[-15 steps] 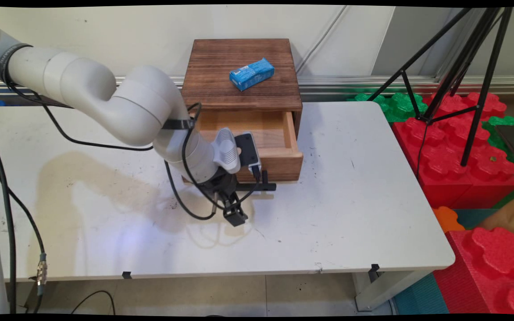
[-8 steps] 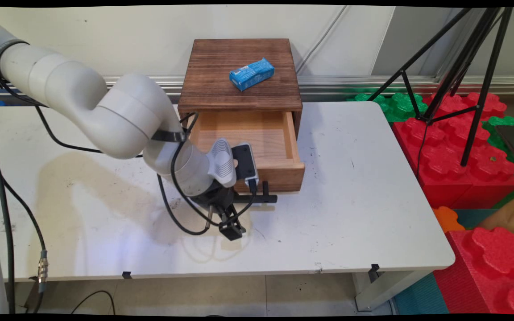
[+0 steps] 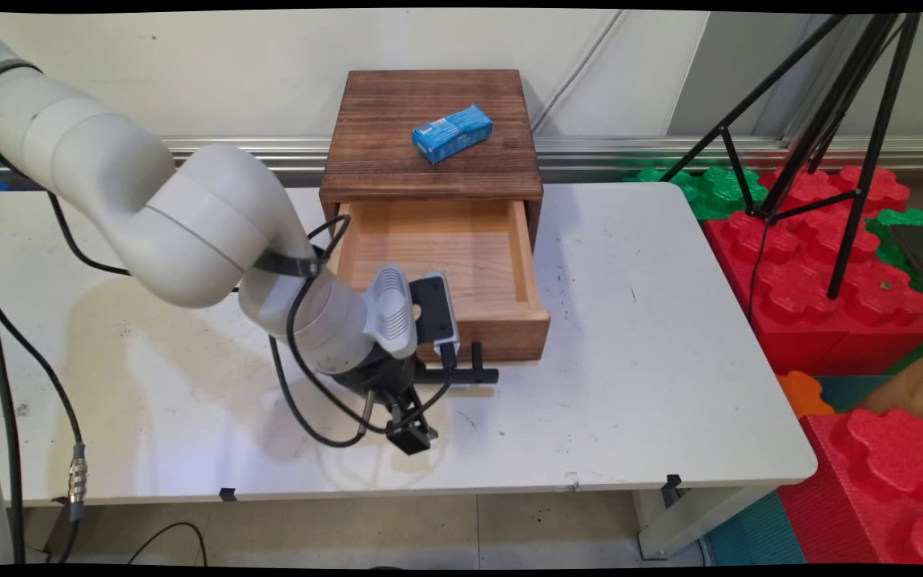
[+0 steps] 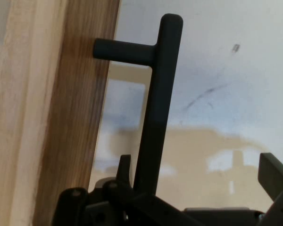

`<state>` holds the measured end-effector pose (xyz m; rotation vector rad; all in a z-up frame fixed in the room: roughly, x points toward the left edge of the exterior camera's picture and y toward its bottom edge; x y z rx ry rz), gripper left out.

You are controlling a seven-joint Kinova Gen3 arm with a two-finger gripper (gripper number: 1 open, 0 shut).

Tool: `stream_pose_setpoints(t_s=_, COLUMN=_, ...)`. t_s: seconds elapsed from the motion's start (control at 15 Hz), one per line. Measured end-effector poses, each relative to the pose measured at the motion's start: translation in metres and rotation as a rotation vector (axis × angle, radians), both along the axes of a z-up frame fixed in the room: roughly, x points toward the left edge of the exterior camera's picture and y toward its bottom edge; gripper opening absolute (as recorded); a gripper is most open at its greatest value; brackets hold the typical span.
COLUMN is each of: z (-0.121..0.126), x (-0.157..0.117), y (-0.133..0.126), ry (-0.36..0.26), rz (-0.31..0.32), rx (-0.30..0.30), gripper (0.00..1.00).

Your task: Open the drawer

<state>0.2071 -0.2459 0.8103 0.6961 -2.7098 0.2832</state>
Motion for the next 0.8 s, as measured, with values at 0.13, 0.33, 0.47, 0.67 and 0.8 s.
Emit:
stream_pose_setpoints(t_s=0.13, z=0.001, x=-0.001, y=0.008, ry=0.001, rz=-0.005, rx=0.007, gripper=1.0)
stream_pose_setpoints(t_s=0.33, z=0.001, x=-0.003, y=0.016, ry=0.003, rz=-0.01, rx=0.014, gripper=1.0)
stream_pose_setpoints(t_s=0.47, z=0.002, x=-0.004, y=0.022, ry=0.004, rz=-0.013, rx=0.019, gripper=1.0)
stream_pose_setpoints(t_s=0.67, z=0.003, x=-0.006, y=0.03, ry=0.008, rz=-0.019, rx=0.028, gripper=1.0)
stream_pose_setpoints(t_s=0.8, z=0.004, x=-0.008, y=0.036, ry=0.01, rz=-0.021, rx=0.033, gripper=1.0)
